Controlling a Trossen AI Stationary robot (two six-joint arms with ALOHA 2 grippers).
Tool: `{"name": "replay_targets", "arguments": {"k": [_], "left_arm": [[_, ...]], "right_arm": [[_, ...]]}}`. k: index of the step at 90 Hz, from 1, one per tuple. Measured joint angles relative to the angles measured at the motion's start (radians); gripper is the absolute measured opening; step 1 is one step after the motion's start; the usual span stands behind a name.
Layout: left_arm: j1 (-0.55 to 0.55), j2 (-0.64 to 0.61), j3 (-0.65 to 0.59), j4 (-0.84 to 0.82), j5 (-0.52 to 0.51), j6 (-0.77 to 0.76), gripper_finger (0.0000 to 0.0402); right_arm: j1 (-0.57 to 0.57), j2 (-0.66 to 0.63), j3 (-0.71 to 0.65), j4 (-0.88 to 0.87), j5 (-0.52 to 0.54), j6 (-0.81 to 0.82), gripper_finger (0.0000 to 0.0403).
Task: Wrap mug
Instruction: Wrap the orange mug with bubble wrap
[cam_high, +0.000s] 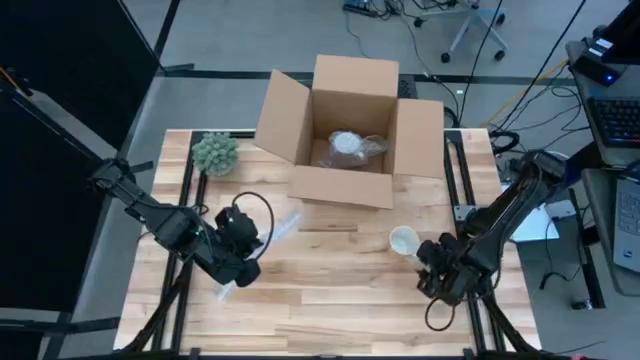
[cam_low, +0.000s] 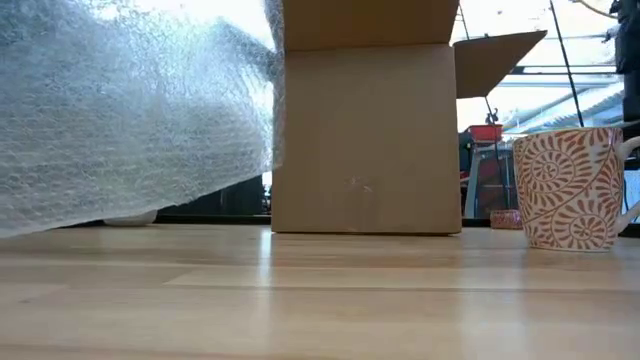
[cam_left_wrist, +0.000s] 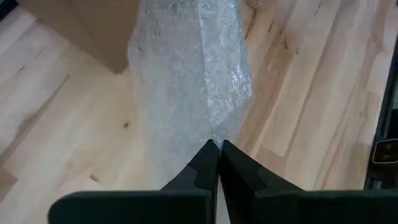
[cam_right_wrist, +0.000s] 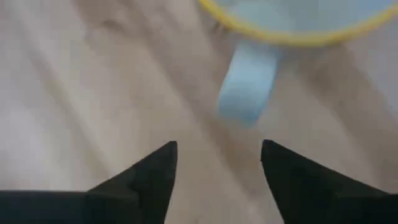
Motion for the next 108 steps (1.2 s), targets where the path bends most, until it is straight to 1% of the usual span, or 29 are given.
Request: {"name": "replay_targets", "arguments": {"k": [4,8,14,19,27,34,43,48,53,56,58,65,76,82,95,100,108], "left_arm": [[0.000,0.000,0.000,0.029,0.008,0.019,0.0000],[0.000,0.000,0.000,0.068,0.019,0.053,0.0000],[0.000,0.000,0.000,0.137,0.049,0.107,0.0000],[0.000,0.000,0.005,0.178,0.083,0.143,0.0000],[0.000,0.000,0.023,0.229,0.123,0.177,0.0000],[0.000,0.000,0.025,0.262,0.137,0.193,0.0000],[0.000,0.000,0.025,0.280,0.139,0.217,0.0000],[0.000,0.000,0.025,0.289,0.139,0.234,0.0000],[0.001,0.000,0.025,0.297,0.139,0.258,0.0000],[0.003,0.000,0.025,0.311,0.138,0.276,0.0000],[0.003,0.002,0.025,0.321,0.137,0.288,0.0000],[0.006,0.006,0.025,0.357,0.129,0.334,0.0000],[0.008,0.014,0.025,0.398,0.130,0.368,0.0000],[0.008,0.014,0.025,0.397,0.131,0.382,0.0000],[0.008,0.014,0.025,0.397,0.132,0.386,0.0000],[0.008,0.014,0.025,0.397,0.134,0.392,0.0000],[0.008,0.014,0.025,0.397,0.134,0.393,0.0000]], "right_arm": [[0.002,-0.044,0.000,0.003,-0.039,-0.014,0.0229],[0.003,-0.081,0.000,0.017,-0.055,-0.031,0.0232],[0.003,-0.133,0.000,0.060,-0.050,-0.085,0.0235],[0.001,-0.164,0.000,0.111,-0.020,-0.155,0.0235],[0.001,-0.197,0.001,0.210,0.076,-0.281,0.0234],[0.001,-0.209,0.001,0.313,0.174,-0.426,0.0233],[-0.001,-0.197,0.001,0.451,0.346,-0.647,0.0233],[-0.010,-0.179,0.002,0.524,0.462,-0.782,0.0233],[-0.028,-0.156,0.002,0.588,0.577,-0.880,0.0233],[-0.044,-0.138,0.002,0.629,0.623,-0.918,0.0233],[-0.058,-0.126,0.002,0.653,0.634,-0.943,0.0233],[-0.114,-0.085,0.002,0.716,0.612,-1.049,0.0233],[-0.210,-0.004,0.002,0.809,0.512,-1.172,0.0233],[-0.255,0.041,0.002,0.876,0.478,-1.244,0.0233],[-0.320,0.106,0.002,1.044,0.420,-1.441,0.0233],[-0.341,0.121,0.002,1.112,0.376,-1.500,0.0233],[-0.373,0.142,0.002,1.204,0.289,-1.553,0.0233]]}}
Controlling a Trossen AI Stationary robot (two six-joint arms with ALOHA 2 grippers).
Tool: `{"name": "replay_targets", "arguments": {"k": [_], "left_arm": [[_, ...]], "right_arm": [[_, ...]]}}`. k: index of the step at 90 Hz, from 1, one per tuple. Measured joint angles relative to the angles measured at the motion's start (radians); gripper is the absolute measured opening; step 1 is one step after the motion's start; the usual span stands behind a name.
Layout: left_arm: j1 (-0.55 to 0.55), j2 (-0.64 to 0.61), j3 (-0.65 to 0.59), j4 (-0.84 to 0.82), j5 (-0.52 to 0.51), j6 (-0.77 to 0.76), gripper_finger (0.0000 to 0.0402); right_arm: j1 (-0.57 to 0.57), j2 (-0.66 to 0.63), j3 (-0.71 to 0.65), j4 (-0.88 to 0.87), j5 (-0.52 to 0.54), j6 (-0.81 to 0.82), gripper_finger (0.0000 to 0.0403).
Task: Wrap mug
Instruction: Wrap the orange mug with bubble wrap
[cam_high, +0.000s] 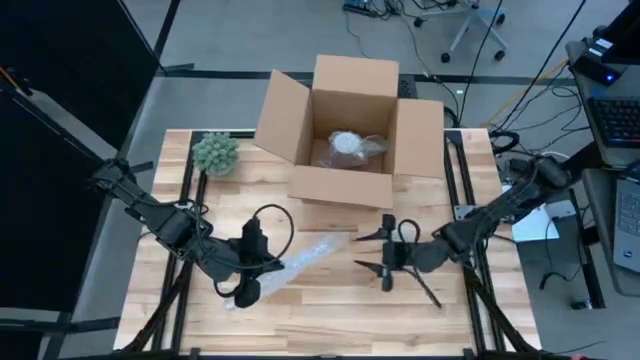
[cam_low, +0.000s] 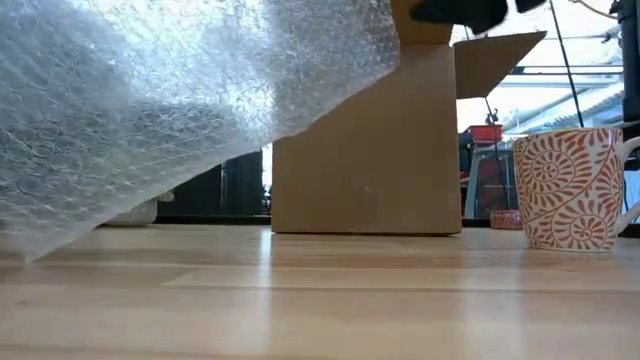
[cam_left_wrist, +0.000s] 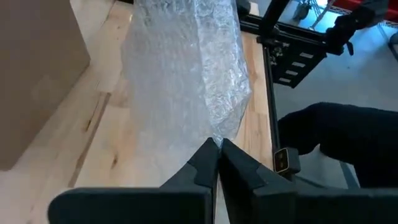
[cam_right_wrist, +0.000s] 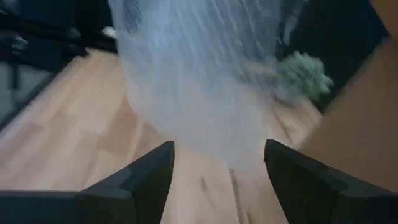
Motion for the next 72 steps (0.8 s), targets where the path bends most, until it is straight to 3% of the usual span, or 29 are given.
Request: {"name": "replay_targets", "arguments": {"k": [32,49,61,72], "left_arm": [[0.000,0.000,0.000,-0.001,0.001,0.025,0.0000],[0.000,0.000,-0.001,-0.003,-0.024,0.026,0.0000],[0.000,0.000,-0.001,-0.003,-0.115,0.026,0.0000],[0.000,0.000,-0.001,-0.004,-0.147,0.023,0.0000]], "right_arm": [[-0.093,0.062,0.000,0.062,-0.069,-0.030,0.0233],[-0.105,0.064,0.000,0.116,-0.337,0.006,0.0225],[-0.106,0.064,0.000,0.118,-0.439,0.056,0.0175],[-0.106,0.064,0.000,0.118,-0.505,0.067,0.0090]]}}
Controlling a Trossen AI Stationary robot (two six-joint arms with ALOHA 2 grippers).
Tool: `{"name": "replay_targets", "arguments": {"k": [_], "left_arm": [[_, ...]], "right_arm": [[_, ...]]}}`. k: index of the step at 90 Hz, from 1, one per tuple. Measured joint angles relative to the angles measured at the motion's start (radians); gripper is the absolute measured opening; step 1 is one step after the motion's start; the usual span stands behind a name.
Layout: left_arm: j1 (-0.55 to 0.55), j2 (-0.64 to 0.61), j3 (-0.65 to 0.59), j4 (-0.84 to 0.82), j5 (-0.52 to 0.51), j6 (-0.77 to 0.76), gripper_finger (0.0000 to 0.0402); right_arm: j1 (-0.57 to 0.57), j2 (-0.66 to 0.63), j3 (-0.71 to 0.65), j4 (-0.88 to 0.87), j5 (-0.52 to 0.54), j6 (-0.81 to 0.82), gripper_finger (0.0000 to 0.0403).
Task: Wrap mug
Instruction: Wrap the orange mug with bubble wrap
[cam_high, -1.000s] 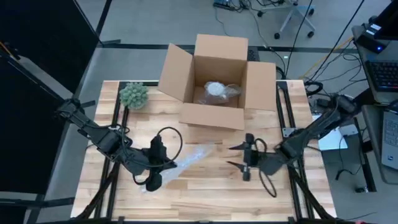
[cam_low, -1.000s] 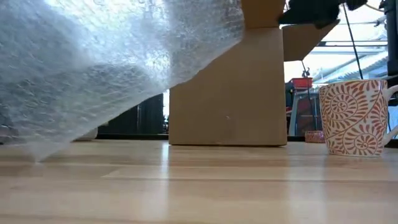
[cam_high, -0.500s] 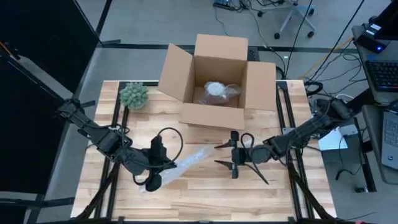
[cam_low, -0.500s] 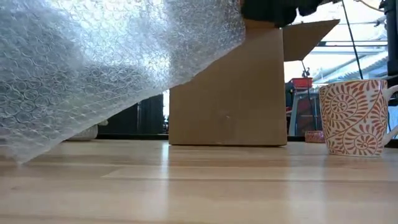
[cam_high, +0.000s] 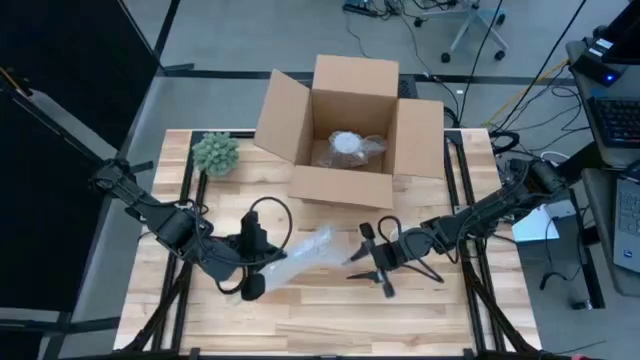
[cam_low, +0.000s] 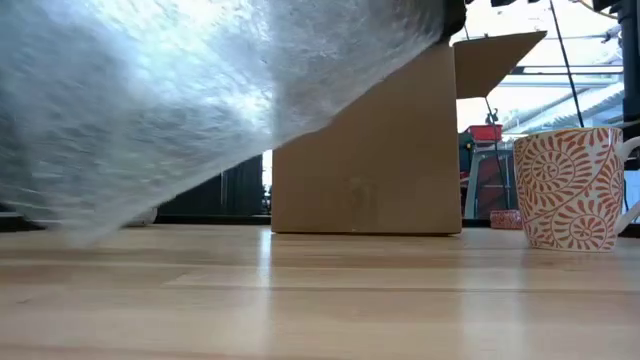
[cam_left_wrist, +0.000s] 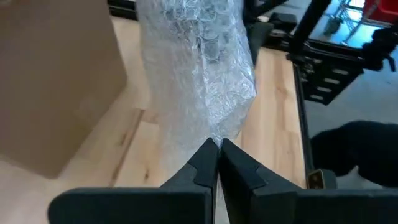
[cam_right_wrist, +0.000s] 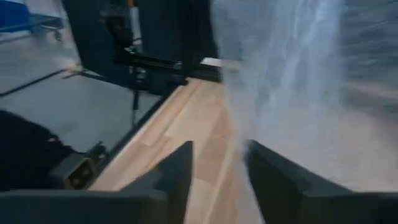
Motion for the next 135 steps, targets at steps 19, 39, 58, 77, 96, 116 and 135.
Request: {"name": "replay_targets", "arguments": {"k": [19,39,58,77,96,116,135], "left_arm": [[0.000,0.000,0.000,-0.075,0.020,-0.028,0.0000],[-0.008,0.000,0.000,-0.308,0.023,-0.216,0.0000],[-0.008,0.000,-0.001,-0.395,0.021,-0.312,0.0000],[-0.008,0.000,-0.001,-0.278,0.019,-0.189,0.0000],[-0.008,0.000,-0.001,-0.235,0.017,-0.139,0.0000],[-0.008,0.000,-0.001,-0.209,0.017,-0.138,0.0000],[-0.008,0.000,-0.001,-0.205,0.016,-0.138,0.0000]], "right_arm": [[0.000,-0.035,0.000,-0.006,-0.203,0.148,0.0011],[0.031,-0.105,0.000,-0.123,-0.450,0.402,0.0002],[0.056,-0.130,0.000,-0.252,-0.403,0.497,0.0001],[0.022,-0.130,0.000,-0.281,-0.158,0.345,0.0001],[-0.028,-0.089,0.000,-0.277,-0.009,0.324,0.0002],[-0.059,0.042,0.000,-0.283,0.094,0.428,0.0053],[-0.092,0.105,0.000,-0.161,0.047,0.506,0.0136]]}}
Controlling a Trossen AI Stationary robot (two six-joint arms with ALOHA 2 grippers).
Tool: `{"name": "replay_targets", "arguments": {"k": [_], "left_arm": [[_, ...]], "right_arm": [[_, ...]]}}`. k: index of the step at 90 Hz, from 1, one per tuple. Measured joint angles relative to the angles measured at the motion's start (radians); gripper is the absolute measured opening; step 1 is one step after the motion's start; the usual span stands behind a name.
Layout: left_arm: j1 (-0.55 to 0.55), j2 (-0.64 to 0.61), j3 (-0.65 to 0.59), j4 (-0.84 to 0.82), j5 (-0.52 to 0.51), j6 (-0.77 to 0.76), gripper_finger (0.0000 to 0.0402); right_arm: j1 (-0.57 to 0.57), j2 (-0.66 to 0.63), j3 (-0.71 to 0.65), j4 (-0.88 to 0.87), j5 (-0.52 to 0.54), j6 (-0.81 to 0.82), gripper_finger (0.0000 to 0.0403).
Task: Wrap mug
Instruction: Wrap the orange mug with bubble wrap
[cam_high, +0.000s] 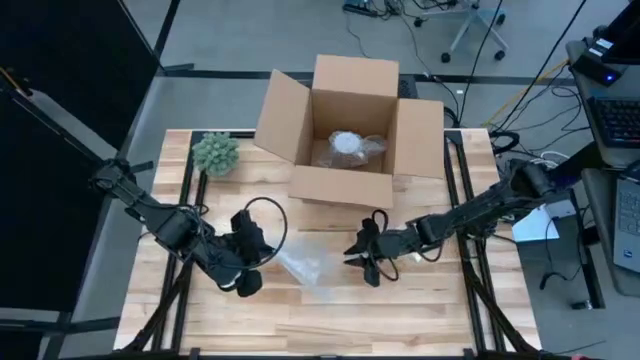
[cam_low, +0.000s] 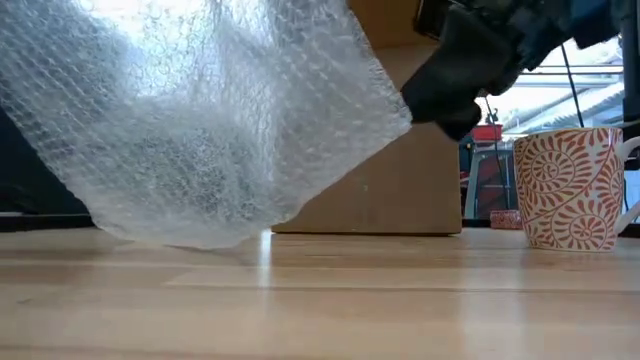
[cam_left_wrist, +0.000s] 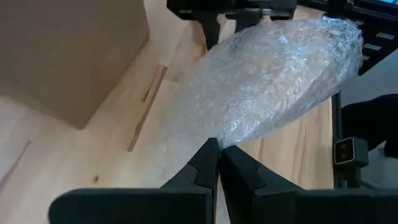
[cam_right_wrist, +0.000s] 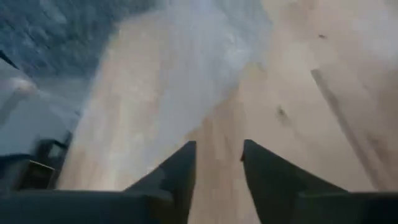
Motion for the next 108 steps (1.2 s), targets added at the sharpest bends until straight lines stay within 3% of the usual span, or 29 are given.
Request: {"name": "replay_targets", "arguments": {"k": [10,21,41,52,70,83,108], "left_arm": [[0.000,0.000,0.000,-0.001,0.000,0.000,0.0000],[0.000,0.000,0.000,-0.002,0.000,0.000,0.0000],[0.008,0.000,0.000,0.004,-0.007,0.008,0.0000],[0.009,0.000,0.000,0.021,-0.013,0.009,0.0000],[0.009,0.000,0.000,0.023,-0.014,0.007,0.0000],[0.009,-0.012,0.000,0.008,-0.021,0.007,0.0000],[0.000,-0.079,0.001,-0.023,-0.203,0.060,0.0000]], "right_arm": [[-0.011,-0.004,0.000,0.053,-0.066,0.007,0.0172],[-0.011,-0.008,0.000,0.051,-0.071,0.049,0.0197],[-0.024,0.035,0.000,0.098,-0.001,0.118,0.0204],[-0.044,0.082,0.000,0.116,0.002,0.125,0.0162],[-0.050,0.127,0.000,0.092,-0.020,0.080,0.0017],[-0.050,0.124,0.000,0.020,-0.062,0.126,0.0006],[-0.009,0.123,0.000,-0.006,-0.417,0.297,0.0001]]}}
